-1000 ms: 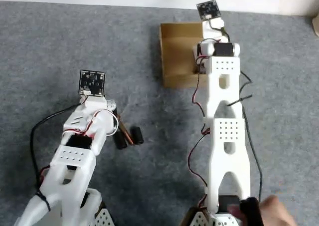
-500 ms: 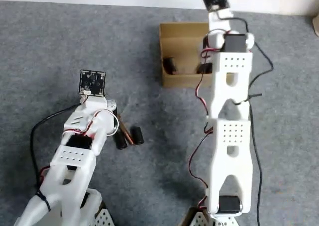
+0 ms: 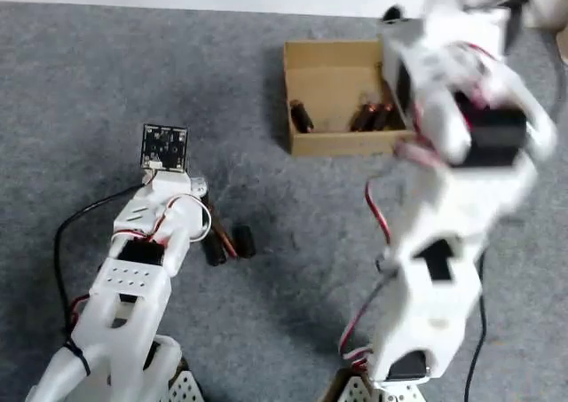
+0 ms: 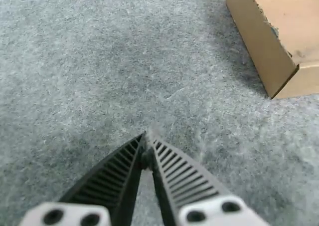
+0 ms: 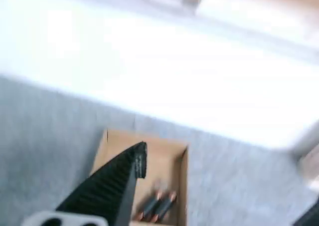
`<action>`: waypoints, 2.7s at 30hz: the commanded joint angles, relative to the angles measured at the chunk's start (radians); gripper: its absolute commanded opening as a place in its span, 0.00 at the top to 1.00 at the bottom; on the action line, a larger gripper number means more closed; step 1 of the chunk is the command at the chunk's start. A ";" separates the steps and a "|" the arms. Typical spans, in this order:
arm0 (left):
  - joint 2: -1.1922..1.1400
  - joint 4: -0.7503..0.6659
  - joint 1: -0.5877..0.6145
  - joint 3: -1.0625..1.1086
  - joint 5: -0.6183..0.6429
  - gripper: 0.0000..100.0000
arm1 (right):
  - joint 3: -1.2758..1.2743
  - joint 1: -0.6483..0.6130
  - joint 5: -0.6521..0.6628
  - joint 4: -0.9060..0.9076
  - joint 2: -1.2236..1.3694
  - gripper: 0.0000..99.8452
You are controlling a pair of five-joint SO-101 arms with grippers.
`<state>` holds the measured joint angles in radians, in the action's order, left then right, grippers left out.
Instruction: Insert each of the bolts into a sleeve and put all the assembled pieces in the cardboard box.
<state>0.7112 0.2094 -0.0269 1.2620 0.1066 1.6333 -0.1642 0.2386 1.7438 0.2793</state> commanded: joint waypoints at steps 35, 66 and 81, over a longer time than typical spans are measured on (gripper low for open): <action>-0.357 0.520 0.094 -0.561 0.123 0.87 | -2.460 -0.154 0.147 -0.239 -1.549 0.55; 0.031 0.810 0.490 -0.599 0.249 0.87 | -2.353 -0.762 -0.563 -1.119 -0.492 0.55; 0.031 0.802 0.473 -0.582 0.249 0.87 | -2.359 -0.682 -0.620 -1.175 -0.464 0.55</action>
<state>0.7204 1.0426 0.4657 0.6851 0.3537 -0.7557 -0.8838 -0.3705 0.6053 -0.1826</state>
